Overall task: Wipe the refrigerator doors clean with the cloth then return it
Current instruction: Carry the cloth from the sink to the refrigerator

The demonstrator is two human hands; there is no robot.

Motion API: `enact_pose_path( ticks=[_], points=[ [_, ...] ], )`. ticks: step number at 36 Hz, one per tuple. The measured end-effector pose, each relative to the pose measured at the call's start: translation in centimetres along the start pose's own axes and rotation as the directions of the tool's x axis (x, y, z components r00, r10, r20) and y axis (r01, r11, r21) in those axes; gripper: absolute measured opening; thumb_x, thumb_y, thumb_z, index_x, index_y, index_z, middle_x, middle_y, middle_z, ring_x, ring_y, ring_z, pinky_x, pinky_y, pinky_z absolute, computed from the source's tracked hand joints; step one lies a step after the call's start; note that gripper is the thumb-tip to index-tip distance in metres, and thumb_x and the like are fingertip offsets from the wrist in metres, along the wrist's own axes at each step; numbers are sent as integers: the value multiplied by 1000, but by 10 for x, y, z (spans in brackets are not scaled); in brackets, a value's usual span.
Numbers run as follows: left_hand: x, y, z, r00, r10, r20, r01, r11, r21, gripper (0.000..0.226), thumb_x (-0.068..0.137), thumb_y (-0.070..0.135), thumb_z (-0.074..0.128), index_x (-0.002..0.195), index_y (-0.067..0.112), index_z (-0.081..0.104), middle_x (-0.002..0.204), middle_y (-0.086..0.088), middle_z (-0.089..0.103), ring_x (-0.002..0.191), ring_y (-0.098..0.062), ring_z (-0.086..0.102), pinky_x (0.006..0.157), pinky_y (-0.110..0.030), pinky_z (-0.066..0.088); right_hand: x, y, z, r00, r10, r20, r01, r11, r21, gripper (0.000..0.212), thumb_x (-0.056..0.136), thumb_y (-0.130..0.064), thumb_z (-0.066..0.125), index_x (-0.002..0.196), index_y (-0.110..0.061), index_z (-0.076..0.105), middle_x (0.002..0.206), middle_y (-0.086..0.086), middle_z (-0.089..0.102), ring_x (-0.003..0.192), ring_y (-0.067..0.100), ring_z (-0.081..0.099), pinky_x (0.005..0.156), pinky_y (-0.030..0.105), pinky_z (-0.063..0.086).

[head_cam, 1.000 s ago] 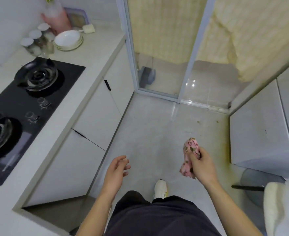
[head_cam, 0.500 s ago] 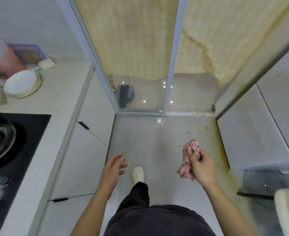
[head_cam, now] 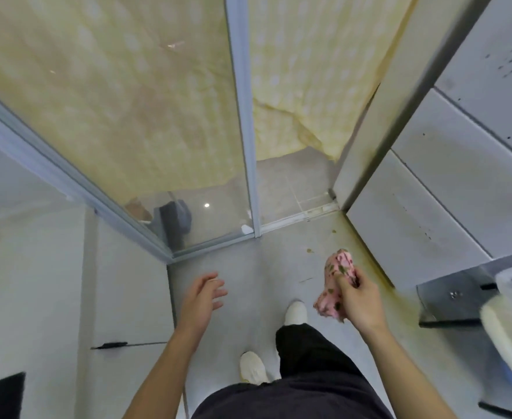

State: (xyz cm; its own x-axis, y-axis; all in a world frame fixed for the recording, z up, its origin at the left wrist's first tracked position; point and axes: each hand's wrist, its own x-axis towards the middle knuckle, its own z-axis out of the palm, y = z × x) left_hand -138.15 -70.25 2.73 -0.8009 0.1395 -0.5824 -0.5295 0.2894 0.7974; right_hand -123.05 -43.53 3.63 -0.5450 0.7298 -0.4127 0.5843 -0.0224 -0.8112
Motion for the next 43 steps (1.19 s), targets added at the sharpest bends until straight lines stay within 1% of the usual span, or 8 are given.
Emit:
enact_pose_path(
  ticks=[3, 10, 16, 26, 31, 35, 37, 43],
  points=[
    [32, 20, 18, 998, -25, 56, 23, 999, 43, 17, 106, 10, 54, 113, 18, 66, 114, -9, 73, 102, -27, 72, 87, -40, 55, 23, -10, -1, 999, 23, -42, -22, 999, 26, 16, 100, -19, 61, 84, -18, 63, 69, -6, 66, 66, 19, 62, 65, 37, 48],
    [108, 83, 77, 989, -7, 146, -11, 993, 116, 14, 106, 15, 55, 110, 22, 67, 115, -10, 74, 104, -28, 73, 86, -41, 55, 99, -44, -12, 990, 65, -126, -55, 995, 77, 16, 103, -24, 60, 97, -11, 68, 94, 16, 74, 88, 32, 71, 85, 49, 58],
    [160, 147, 141, 970, 18, 241, -64, 981, 184, 10, 103, 16, 61, 107, 20, 69, 107, -11, 77, 96, -22, 76, 78, -33, 55, 158, -68, -32, 975, 86, -204, -69, 994, 86, 23, 105, -37, 55, 89, -26, 66, 80, -11, 72, 72, 5, 69, 64, 28, 50],
    [198, 230, 242, 876, -2, 482, -125, 965, 232, 18, 94, 25, 69, 112, 21, 70, 113, -9, 76, 98, -21, 76, 83, -36, 57, 210, -106, -69, 926, 168, -339, -123, 981, 150, 45, 107, -44, 50, 96, -4, 68, 91, 17, 73, 90, 33, 69, 81, 44, 56],
    [204, 275, 295, 771, -26, 636, -188, 945, 266, 44, 76, 34, 61, 115, 16, 69, 112, -9, 76, 101, -23, 75, 88, -37, 58, 230, -124, -82, 859, 225, -460, -136, 966, 218, 51, 106, -53, 46, 94, -10, 71, 82, 7, 74, 72, 13, 67, 70, 31, 52],
    [211, 309, 338, 656, -23, 754, -307, 905, 295, 20, 103, 15, 57, 119, 14, 68, 113, -8, 78, 104, -23, 75, 97, -42, 57, 246, -153, -96, 822, 198, -535, -84, 970, 230, 53, 107, -55, 43, 92, -12, 70, 77, 5, 75, 66, 3, 68, 58, 22, 51],
    [211, 328, 359, 600, -16, 800, -349, 895, 279, 22, 106, 10, 51, 119, 14, 69, 111, -7, 79, 105, -24, 76, 96, -41, 58, 254, -171, -104, 812, 181, -555, -58, 971, 231, 47, 107, -53, 45, 96, -16, 71, 84, 1, 75, 76, 5, 70, 68, 26, 54],
    [193, 383, 412, 288, 78, 955, -605, 788, 118, 31, 105, 16, 60, 130, 34, 66, 121, 18, 75, 117, -1, 68, 103, -32, 54, 269, -228, -130, 801, 82, -593, 45, 980, 196, 31, 104, -47, 56, 91, -22, 67, 83, -6, 73, 76, -3, 67, 59, 16, 48]
  ],
)
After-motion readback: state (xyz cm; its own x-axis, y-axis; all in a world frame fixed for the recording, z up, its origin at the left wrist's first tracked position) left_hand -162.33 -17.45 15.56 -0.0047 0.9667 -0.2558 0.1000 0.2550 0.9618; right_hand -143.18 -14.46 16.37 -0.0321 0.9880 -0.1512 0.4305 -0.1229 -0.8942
